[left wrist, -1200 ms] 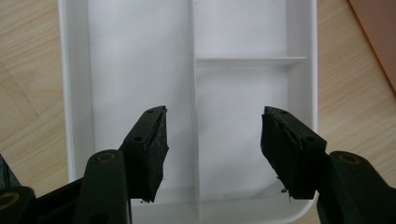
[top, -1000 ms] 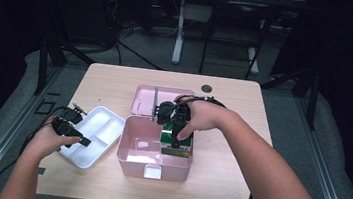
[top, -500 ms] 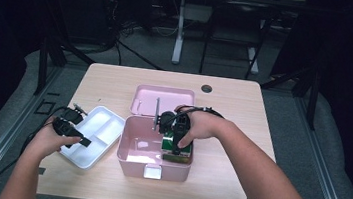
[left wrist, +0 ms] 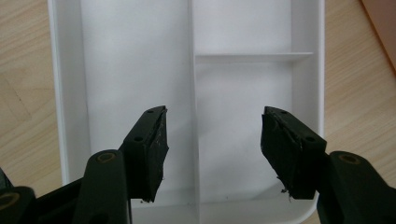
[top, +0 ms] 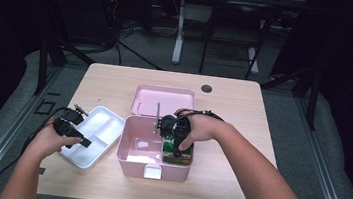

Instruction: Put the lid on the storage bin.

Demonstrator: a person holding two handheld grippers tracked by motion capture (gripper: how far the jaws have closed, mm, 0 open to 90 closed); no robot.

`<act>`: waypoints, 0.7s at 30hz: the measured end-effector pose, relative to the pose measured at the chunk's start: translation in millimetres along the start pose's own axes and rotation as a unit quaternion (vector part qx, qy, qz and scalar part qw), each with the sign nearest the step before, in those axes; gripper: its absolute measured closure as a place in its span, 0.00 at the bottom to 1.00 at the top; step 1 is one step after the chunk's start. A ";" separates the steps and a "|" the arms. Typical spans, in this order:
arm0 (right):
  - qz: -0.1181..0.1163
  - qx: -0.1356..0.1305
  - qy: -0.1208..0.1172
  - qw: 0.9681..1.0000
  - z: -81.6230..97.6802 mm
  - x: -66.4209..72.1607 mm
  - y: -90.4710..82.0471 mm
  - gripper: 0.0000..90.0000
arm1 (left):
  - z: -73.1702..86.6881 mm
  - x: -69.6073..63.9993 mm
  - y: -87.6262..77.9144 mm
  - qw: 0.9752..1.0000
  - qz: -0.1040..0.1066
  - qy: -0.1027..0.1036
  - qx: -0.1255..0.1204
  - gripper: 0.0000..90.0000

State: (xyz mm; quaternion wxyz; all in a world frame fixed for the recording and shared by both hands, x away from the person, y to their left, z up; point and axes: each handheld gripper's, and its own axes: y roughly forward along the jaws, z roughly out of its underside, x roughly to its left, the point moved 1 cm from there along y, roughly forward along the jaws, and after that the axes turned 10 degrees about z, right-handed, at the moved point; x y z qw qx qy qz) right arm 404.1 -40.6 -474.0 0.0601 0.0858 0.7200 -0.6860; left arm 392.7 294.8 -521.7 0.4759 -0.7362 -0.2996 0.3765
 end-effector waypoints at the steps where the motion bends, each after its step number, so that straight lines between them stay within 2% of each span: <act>1: -0.004 0.003 -0.002 1.000 -0.4 0.3 0.5 0.17 | 0.0 0.0 0.1 1.000 -0.001 0.000 0.000 0.46; 8: 0.000 0.014 0.003 1.000 -0.9 -0.7 3.9 0.16 | 0.1 0.5 -0.4 1.000 -0.001 0.000 0.000 0.46; 12: -0.010 0.017 0.020 1.000 0.6 1.0 9.5 0.15 | 0.2 0.8 -0.3 1.000 -0.001 -0.001 0.001 0.46; 14: -0.005 0.024 0.017 1.000 1.5 1.7 10.8 0.10 | 0.1 1.0 -0.3 1.000 -0.002 0.001 0.002 0.46; 21: -0.007 0.007 0.031 0.999 4.2 1.1 -1.9 0.14 | 0.4 0.4 -0.9 1.000 -0.003 0.001 0.001 0.46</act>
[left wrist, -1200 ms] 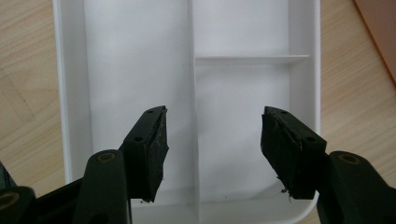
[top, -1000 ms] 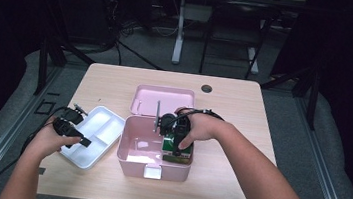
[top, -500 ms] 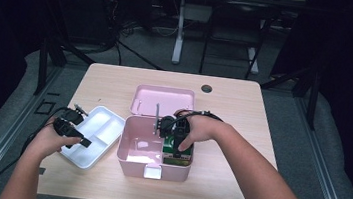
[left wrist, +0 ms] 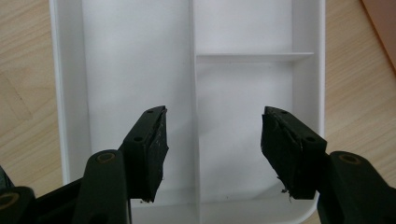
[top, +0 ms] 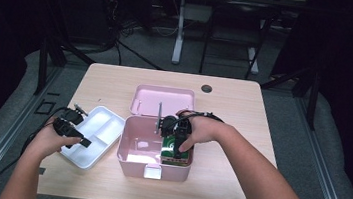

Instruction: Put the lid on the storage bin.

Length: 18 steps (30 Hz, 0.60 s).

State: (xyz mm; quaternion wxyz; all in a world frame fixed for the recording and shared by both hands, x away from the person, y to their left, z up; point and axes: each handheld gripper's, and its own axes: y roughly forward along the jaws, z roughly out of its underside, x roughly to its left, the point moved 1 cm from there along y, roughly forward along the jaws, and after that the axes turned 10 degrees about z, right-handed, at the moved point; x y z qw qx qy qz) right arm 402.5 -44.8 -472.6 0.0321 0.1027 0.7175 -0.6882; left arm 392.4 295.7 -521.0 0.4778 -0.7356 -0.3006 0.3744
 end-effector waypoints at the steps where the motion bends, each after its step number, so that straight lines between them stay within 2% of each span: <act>1: 0.000 -0.004 0.001 1.000 0.6 0.2 -2.2 0.15 | 0.1 0.0 -0.2 1.000 0.000 0.000 0.000 0.46; 5: 0.002 -0.017 0.011 1.000 3.2 0.1 -13.7 0.16 | 0.5 -0.4 -0.7 1.000 0.001 0.001 0.000 0.46; 10: 0.009 -0.020 0.013 1.000 8.3 -0.8 -29.2 0.17 | 1.0 -0.1 -1.1 1.000 0.002 -0.003 -0.003 0.46; 18: 0.018 -0.026 0.028 0.999 26.9 -4.4 -47.1 0.17 | 1.5 0.4 -0.8 1.000 0.001 -0.004 -0.003 0.46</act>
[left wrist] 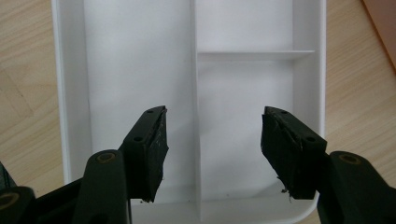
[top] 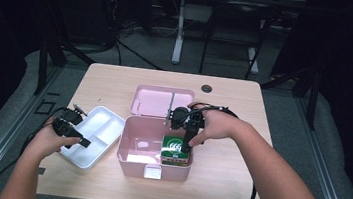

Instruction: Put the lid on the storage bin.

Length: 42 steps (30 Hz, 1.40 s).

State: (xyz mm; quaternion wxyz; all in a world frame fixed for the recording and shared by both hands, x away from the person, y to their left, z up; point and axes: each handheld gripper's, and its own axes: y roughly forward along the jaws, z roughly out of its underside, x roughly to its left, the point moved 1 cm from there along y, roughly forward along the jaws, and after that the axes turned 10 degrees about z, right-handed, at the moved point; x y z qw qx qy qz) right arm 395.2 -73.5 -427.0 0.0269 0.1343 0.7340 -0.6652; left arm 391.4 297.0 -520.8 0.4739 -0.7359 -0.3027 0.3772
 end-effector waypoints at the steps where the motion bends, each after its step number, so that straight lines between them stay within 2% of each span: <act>1: 0.001 0.001 0.003 1.000 2.3 -0.5 -1.0 0.18 | 0.0 0.2 -0.4 1.000 0.000 0.001 0.000 0.46; 7: 0.007 0.014 0.022 1.000 26.4 -5.3 -4.8 0.18 | 0.4 0.3 -0.2 1.000 -0.001 -0.002 -0.002 0.46; 16: 0.012 -0.002 0.068 0.998 61.7 -11.7 -4.8 0.22 | 1.3 -0.1 -0.1 1.000 -0.004 0.010 -0.003 0.48; 19: 0.023 -0.005 0.096 0.995 73.0 -14.0 -3.6 0.25 | 2.2 0.5 0.2 1.000 -0.001 0.000 -0.007 0.49; 21: 0.037 -0.003 0.124 0.992 79.7 -14.7 -2.2 0.25 | 2.2 0.9 0.1 1.000 -0.002 0.001 -0.007 0.50; 24: 0.042 -0.012 0.146 0.988 87.6 -11.7 0.3 0.26 | 1.4 1.7 0.3 1.000 -0.010 -0.004 -0.009 0.50; 27: 0.044 -0.034 0.176 0.983 96.7 -8.9 5.6 0.28 | 1.2 1.9 -0.8 1.000 -0.010 -0.013 -0.011 0.51; 29: 0.046 -0.033 0.190 0.980 99.8 -6.6 8.2 0.29 | 1.8 2.3 -4.2 1.000 -0.005 -0.014 -0.008 0.59; 32: 0.059 -0.021 0.210 0.976 104.8 -3.3 13.8 0.29 | 3.2 2.9 -6.7 1.000 -0.002 -0.018 -0.010 0.61; 35: 0.062 -0.028 0.251 0.966 111.1 -3.9 18.5 0.29 | 2.9 4.0 -6.1 1.000 -0.007 -0.021 -0.012 0.57; 37: 0.063 -0.035 0.275 0.959 115.9 -4.9 22.3 0.28 | 2.1 3.7 -5.2 1.000 -0.012 -0.012 -0.008 0.53; 38: 0.065 -0.038 0.296 0.952 120.0 -4.4 26.4 0.26 | 1.8 3.3 -5.3 1.000 -0.013 -0.009 -0.005 0.50; 42: 0.062 -0.044 0.328 0.942 128.9 -0.7 37.0 0.25 | -1.3 4.2 -6.5 1.000 -0.026 0.005 -0.001 0.49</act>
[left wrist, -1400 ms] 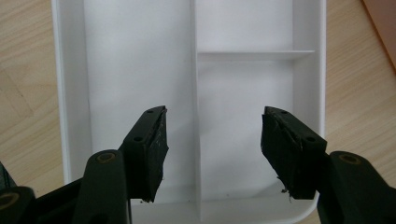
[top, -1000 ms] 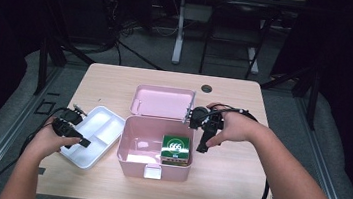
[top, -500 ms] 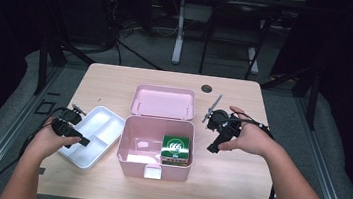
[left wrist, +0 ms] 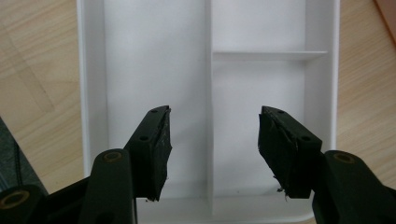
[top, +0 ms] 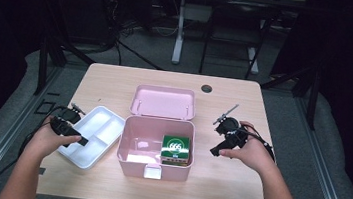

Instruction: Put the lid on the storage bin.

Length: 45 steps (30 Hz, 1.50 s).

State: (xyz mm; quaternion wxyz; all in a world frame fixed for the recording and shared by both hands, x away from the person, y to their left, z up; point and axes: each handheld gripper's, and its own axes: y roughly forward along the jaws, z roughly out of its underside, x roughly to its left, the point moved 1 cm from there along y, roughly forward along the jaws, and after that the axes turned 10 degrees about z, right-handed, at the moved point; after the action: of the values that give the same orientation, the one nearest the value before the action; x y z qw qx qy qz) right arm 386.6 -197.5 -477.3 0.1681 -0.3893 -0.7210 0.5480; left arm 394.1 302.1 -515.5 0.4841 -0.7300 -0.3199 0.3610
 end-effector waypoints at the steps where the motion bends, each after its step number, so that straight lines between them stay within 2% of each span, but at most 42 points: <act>1: 0.002 0.001 0.004 1.000 1.8 -1.4 2.3 0.25 | -1.1 0.4 -0.6 1.000 -0.003 0.000 -0.004 0.49; 3: 0.011 0.002 0.017 1.000 4.5 -3.8 6.4 0.26 | -4.0 0.5 -2.7 1.000 -0.005 -0.001 -0.011 0.49; 5: 0.020 -0.013 0.029 0.999 6.9 -8.2 7.9 0.33 | -6.5 -0.3 -4.0 1.000 -0.003 -0.006 -0.016 0.49; 9: 0.022 -0.043 0.071 0.996 11.7 -14.4 6.0 0.40 | -14.1 -0.4 -4.4 0.999 -0.005 -0.002 -0.033 0.49; 11: 0.021 -0.055 0.085 0.995 15.2 -16.2 6.5 0.48 | -17.9 0.7 -2.4 1.000 -0.010 0.004 -0.029 0.49; 14: 0.014 -0.056 0.089 0.994 18.7 -15.5 7.7 0.49 | -21.5 4.7 2.1 1.000 -0.008 0.003 -0.006 0.50; 16: 0.015 -0.054 0.106 0.993 21.4 -15.4 8.0 0.50 | -22.4 7.6 5.7 1.000 -0.009 -0.004 0.010 0.51; 20: 0.030 -0.058 0.110 0.992 24.2 -16.1 8.9 0.49 | -23.1 14.8 11.8 0.999 -0.031 -0.005 0.035 0.55; 21: 0.026 -0.061 0.115 0.991 25.0 -16.3 9.3 0.49 | -23.6 15.7 12.8 0.999 -0.032 -0.002 0.037 0.57; 24: 0.022 -0.061 0.117 0.991 27.5 -16.7 9.5 0.49 | -24.8 16.2 16.7 0.999 -0.022 -0.006 0.040 0.64; 27: 0.017 -0.063 0.113 0.991 28.8 -15.8 9.5 0.54 | -26.5 13.8 21.5 0.999 -0.010 -0.010 0.047 0.69; 29: 0.006 -0.063 0.120 0.991 28.5 -15.0 8.6 0.56 | -28.0 12.6 23.1 0.999 -0.015 -0.006 0.048 0.73; 31: 0.005 -0.068 0.131 0.989 27.9 -14.6 8.1 0.57 | -29.0 11.9 22.4 0.999 -0.009 -0.012 0.051 0.75; 35: 0.016 -0.075 0.135 0.988 27.7 -17.0 7.2 0.58 | -31.1 11.0 18.4 0.999 0.010 -0.016 0.045 0.77; 45: 0.011 -0.070 0.140 0.988 27.9 -16.3 11.7 0.58 | -37.7 7.4 36.2 0.997 0.003 -0.013 0.074 0.82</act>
State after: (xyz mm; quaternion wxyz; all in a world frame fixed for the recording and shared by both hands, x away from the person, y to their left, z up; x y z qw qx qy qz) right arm 382.8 -226.9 -494.6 0.2336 -0.4806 -0.7226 0.4386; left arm 433.9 278.4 -540.8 0.5315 -0.6883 -0.2962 0.3949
